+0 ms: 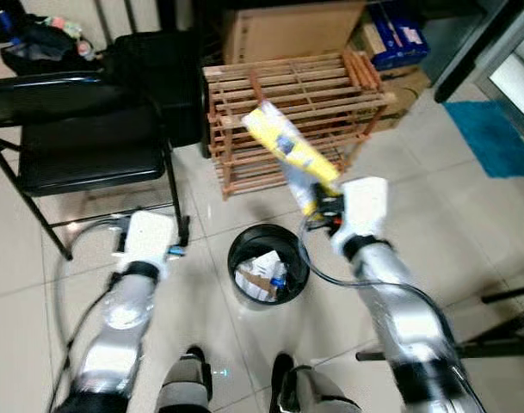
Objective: Picking trash to rubbish bin
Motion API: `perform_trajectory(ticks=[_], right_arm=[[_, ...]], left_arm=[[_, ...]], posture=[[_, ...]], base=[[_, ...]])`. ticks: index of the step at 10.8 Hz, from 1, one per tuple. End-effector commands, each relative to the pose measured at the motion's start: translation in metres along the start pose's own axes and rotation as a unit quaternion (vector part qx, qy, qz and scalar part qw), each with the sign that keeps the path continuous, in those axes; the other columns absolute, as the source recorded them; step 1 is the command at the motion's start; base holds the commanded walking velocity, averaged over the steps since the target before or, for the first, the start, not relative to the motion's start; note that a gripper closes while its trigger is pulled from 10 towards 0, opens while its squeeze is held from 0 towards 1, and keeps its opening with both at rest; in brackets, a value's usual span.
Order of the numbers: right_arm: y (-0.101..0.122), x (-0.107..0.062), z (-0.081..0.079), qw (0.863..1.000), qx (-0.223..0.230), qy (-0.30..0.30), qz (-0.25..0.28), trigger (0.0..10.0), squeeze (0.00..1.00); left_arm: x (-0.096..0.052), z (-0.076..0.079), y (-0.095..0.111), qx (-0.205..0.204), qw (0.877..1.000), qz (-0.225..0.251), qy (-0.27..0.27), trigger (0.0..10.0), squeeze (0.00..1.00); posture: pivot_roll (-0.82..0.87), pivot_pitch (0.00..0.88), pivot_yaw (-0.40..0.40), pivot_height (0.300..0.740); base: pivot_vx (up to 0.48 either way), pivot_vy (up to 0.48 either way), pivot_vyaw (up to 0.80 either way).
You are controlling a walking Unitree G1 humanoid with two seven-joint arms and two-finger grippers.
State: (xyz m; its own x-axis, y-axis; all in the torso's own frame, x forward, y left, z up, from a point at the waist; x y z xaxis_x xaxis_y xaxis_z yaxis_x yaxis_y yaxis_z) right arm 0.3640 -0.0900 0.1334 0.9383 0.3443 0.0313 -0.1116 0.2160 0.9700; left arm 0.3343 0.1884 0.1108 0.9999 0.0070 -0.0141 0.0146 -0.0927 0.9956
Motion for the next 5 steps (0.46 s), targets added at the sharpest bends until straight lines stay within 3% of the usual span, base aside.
perform_trajectory(ticks=[1,5], right_arm=[[-0.016,0.000,-0.006,1.000,0.007,0.014,-0.014,10.0,0.00],[-0.071,-0.001,-0.031,0.995,0.024,0.043,-0.084,10.0,0.00]], left_arm=[[-0.009,-0.002,-0.002,0.004,1.000,-0.017,-0.002,10.0,0.00],[-0.034,-0.012,-0.003,0.013,0.998,-0.055,0.003,10.0,0.00]], posture=[[0.42,0.319,-0.117,0.740],[0.47,0.366,-0.104,0.740]], base=[[0.000,0.000,0.00],[0.000,0.000,0.00]])
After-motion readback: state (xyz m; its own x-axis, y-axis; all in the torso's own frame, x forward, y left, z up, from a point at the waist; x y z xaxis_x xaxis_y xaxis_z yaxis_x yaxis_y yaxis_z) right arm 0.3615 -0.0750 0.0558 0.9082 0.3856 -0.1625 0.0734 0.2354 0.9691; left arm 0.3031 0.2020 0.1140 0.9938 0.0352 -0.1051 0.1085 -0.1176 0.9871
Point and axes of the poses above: a point about 5 cm out from each wrist's last joint towards the gripper, its own x axis pointing out of the wrist towards the gripper, its own y axis along the axis of the wrist's last joint, z = x × y, the point moved 5 cm from there along x, pointing out of the wrist towards the gripper, and after that the axes turned 13 degrees about -x, right-handed, at the moved point
